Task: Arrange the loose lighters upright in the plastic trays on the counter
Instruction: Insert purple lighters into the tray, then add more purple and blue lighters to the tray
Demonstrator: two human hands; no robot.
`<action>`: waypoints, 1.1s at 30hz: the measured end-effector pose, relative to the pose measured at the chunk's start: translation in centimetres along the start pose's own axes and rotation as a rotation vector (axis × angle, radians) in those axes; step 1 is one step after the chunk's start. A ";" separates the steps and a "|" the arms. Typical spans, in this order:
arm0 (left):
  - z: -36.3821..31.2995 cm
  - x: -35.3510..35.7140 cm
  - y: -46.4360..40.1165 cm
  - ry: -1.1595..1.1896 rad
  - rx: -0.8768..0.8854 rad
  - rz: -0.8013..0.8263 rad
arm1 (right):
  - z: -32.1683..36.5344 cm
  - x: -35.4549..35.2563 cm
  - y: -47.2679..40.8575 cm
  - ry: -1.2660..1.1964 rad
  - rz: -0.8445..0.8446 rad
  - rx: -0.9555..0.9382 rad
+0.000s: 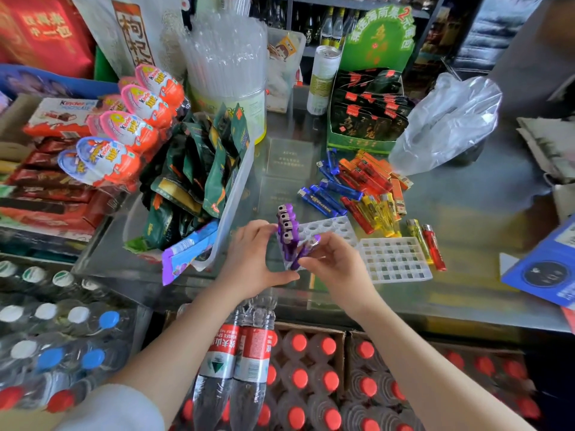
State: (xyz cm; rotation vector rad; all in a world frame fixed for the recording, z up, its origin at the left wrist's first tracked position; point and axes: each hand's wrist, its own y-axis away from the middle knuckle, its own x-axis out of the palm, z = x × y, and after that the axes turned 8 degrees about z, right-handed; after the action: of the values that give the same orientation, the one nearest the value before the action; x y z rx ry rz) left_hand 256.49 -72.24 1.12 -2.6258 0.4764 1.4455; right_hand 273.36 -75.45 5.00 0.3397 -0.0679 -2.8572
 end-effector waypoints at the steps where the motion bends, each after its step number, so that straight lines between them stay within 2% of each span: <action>1: 0.0 -0.1 0.0 0.017 -0.004 0.027 | -0.1 0.3 0.0 0.042 -0.011 0.002; 6: 0.0 -0.3 0.4 0.047 0.009 0.040 | -0.4 1.4 0.2 0.175 -0.091 -0.027; 12: -0.1 -0.3 0.5 0.064 0.006 0.033 | -1.0 1.7 -0.1 0.310 -0.099 -0.025; 17: -0.1 -0.5 0.5 0.080 0.001 0.042 | -0.4 0.7 -0.9 0.561 -0.040 -0.078; 22: -0.7 -1.2 0.2 0.164 -0.038 0.127 | -0.2 -1.5 -1.6 0.698 0.150 -0.072; 27: -0.9 -1.3 0.2 0.159 -0.032 0.120 | 0.1 -4.2 -5.0 0.717 -0.136 -0.040; 29: -0.8 -1.1 0.1 0.168 -0.020 0.115 | 0.0 -4.3 -6.6 0.783 -0.163 0.029; 33: -0.3 -0.7 -0.2 0.210 0.007 0.121 | -0.3 -4.1 -9.1 0.923 -0.100 0.107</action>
State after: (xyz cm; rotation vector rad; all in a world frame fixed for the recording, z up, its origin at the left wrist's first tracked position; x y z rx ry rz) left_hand 256.45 -71.92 1.81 -2.8016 0.6701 1.1986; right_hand 274.93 -65.58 4.91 1.6513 -0.0233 -2.4961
